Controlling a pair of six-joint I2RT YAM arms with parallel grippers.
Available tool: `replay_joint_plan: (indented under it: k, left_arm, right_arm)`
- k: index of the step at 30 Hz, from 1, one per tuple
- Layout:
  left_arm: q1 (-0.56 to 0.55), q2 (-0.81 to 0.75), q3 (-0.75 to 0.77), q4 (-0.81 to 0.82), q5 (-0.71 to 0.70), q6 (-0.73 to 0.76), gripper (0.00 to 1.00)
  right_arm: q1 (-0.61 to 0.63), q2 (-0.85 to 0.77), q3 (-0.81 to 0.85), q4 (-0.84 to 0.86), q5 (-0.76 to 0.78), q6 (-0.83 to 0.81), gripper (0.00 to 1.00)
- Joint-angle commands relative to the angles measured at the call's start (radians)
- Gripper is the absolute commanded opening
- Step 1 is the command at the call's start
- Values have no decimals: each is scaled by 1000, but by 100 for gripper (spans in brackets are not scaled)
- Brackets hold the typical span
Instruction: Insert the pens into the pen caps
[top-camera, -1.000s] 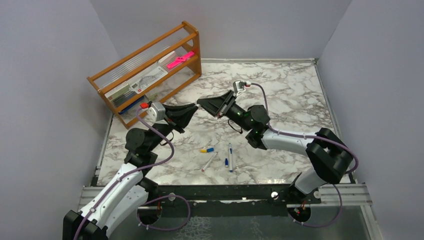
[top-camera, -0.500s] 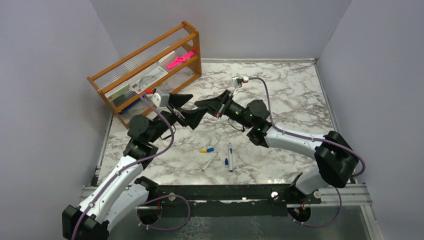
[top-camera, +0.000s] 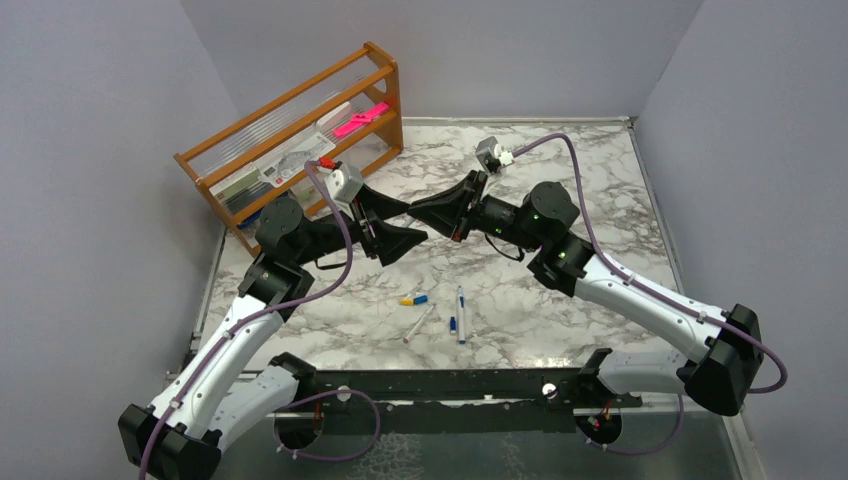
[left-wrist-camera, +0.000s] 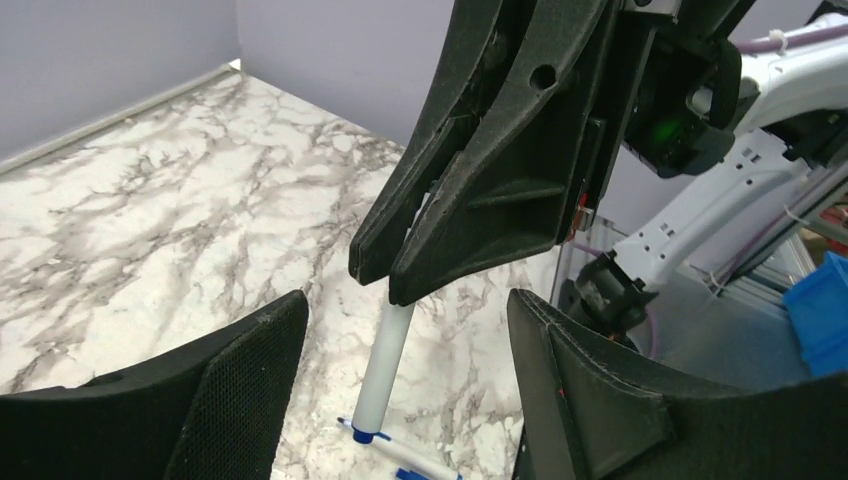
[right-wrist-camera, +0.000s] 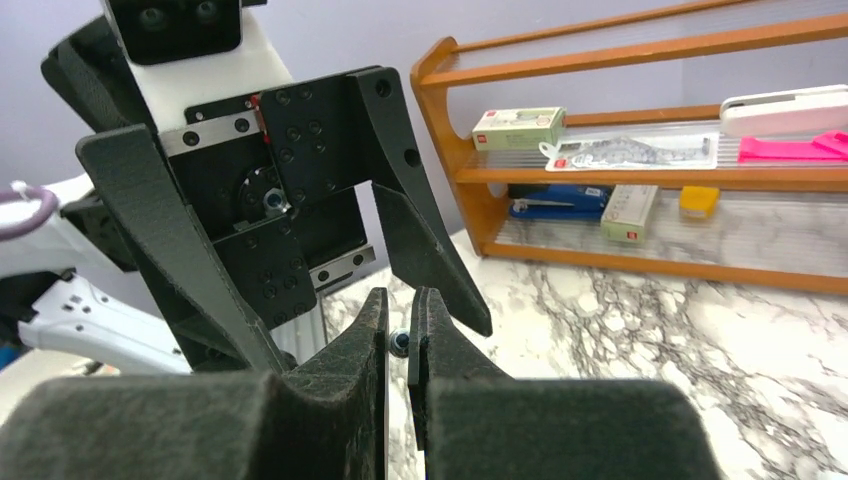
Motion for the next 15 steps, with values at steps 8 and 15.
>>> replay_joint_plan:
  k: [8,15]
  left_arm:
    - [-3,36,-15,72,197,-48,47]
    - [-2,19,-18,17,210,-11,5]
  right_arm:
    - [5,-31,-3,-31,-104,-56,1]
    - [5,-17,-3,2,-127,-32,1]
